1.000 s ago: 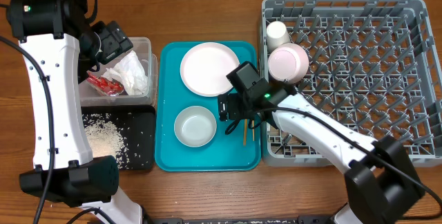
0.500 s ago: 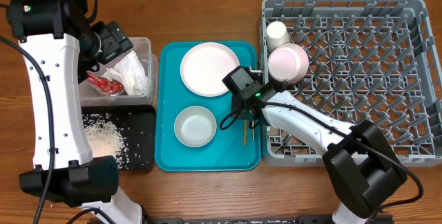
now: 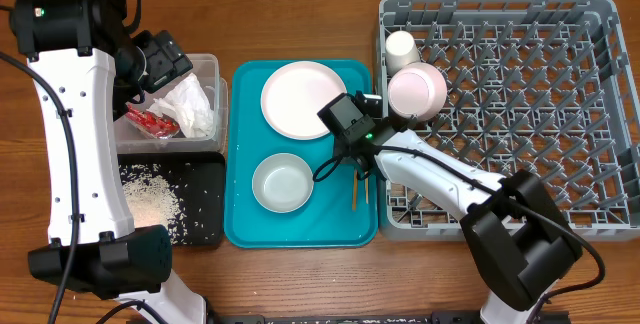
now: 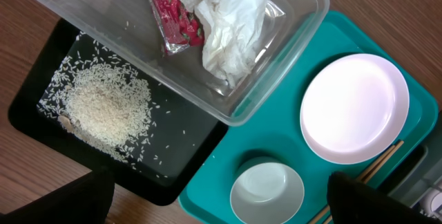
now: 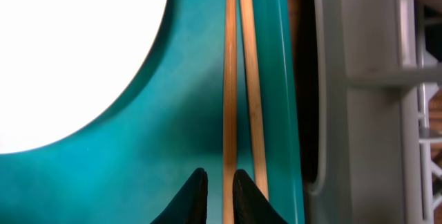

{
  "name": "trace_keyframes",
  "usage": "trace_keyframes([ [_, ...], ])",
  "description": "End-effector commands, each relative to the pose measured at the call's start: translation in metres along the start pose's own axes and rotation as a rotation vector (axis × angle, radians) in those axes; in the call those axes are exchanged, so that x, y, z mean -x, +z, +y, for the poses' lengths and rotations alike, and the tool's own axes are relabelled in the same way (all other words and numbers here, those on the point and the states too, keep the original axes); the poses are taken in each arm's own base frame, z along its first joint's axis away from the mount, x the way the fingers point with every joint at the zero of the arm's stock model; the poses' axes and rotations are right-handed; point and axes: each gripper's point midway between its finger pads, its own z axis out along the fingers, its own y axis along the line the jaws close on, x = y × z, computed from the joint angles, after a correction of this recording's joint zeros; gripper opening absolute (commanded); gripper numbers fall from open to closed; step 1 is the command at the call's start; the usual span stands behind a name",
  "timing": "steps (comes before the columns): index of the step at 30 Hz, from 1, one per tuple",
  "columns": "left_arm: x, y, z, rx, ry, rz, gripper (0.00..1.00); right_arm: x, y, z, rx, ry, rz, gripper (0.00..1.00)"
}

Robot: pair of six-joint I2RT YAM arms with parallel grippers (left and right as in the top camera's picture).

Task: Sort waste into correct bins and load items into the dishwasher
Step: 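Lower the right gripper toward the wooden chopsticks on the tray, then grasp one chopstick with the right gripper and lift it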

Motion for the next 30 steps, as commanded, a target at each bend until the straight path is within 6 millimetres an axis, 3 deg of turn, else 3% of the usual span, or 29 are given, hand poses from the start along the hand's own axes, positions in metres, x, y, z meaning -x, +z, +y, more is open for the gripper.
trace_keyframes([
  [1,-0.001,-0.004,0.0,-0.008,0.013,-0.005,1.0,-0.031,0.028,-0.005,-0.028,0.005,0.101,0.16],
  [11,-0.001,-0.004,0.0,-0.008,0.013,-0.005,1.0,-0.035,0.038,-0.003,-0.03,0.002,0.104,0.16],
  [22,-0.001,-0.004,0.0,-0.008,0.013,-0.005,1.0,-0.038,0.046,-0.004,-0.039,-0.001,0.113,0.26],
  [30,-0.001,-0.004,0.0,-0.008,0.013,-0.005,1.0,-0.011,0.028,-0.007,-0.124,-0.054,0.05,0.31],
])
